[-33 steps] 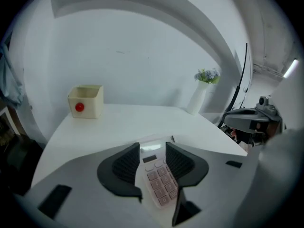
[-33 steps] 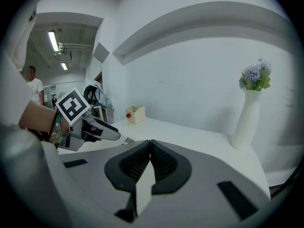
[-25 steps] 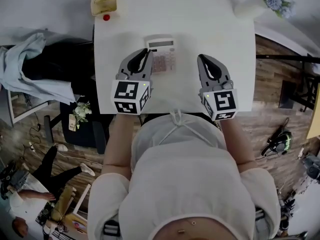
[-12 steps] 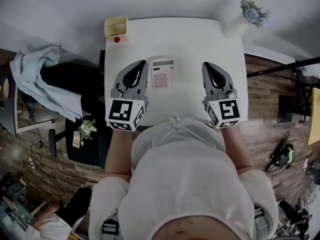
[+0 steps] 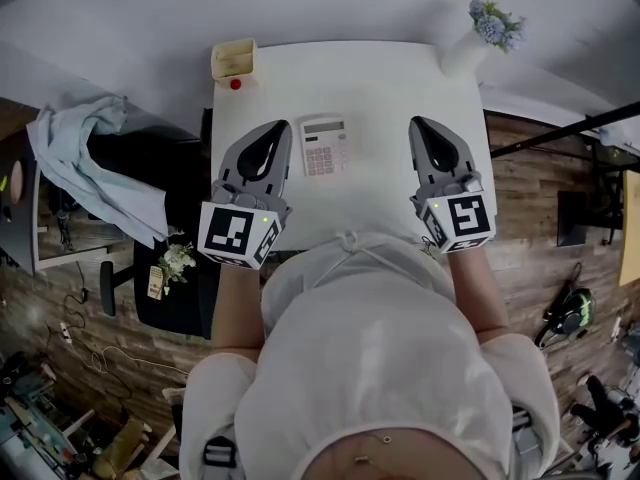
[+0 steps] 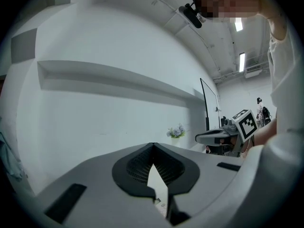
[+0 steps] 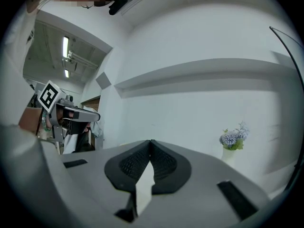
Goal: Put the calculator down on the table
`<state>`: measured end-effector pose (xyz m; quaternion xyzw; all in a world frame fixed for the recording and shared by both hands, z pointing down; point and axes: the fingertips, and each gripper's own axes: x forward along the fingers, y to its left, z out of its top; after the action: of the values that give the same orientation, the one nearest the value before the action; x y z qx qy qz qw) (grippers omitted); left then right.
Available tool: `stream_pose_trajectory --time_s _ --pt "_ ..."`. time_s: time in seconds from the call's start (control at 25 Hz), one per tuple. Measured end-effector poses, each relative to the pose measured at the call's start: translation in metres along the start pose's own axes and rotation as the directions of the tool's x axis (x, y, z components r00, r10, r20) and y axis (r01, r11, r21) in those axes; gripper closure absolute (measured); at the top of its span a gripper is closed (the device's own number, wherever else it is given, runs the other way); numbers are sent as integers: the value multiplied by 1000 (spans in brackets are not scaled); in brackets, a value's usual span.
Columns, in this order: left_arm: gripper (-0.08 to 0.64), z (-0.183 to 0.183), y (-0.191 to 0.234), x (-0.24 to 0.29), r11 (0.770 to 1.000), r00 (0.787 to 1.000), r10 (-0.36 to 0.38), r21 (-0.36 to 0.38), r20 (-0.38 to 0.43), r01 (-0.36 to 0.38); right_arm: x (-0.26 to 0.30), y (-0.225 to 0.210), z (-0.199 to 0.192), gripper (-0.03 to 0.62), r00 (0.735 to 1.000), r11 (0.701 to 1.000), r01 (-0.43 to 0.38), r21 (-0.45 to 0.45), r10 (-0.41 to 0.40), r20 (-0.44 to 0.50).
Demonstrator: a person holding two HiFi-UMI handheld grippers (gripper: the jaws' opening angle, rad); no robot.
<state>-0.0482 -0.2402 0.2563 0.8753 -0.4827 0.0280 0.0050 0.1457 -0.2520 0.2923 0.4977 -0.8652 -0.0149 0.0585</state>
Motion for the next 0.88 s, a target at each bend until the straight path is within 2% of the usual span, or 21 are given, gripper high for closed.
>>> stream_pose_trajectory --time_s 0.52,0.88 --pt "541 -2 -4 3 1000 1000 6 -16 -3 -6 -3 -5 2 589 1000 1000 11 24 -11 11" --pt "541 -10 -5 8 999 999 30 -24 -11 -30 -1 2 0 591 999 1000 -25 4 25 24"
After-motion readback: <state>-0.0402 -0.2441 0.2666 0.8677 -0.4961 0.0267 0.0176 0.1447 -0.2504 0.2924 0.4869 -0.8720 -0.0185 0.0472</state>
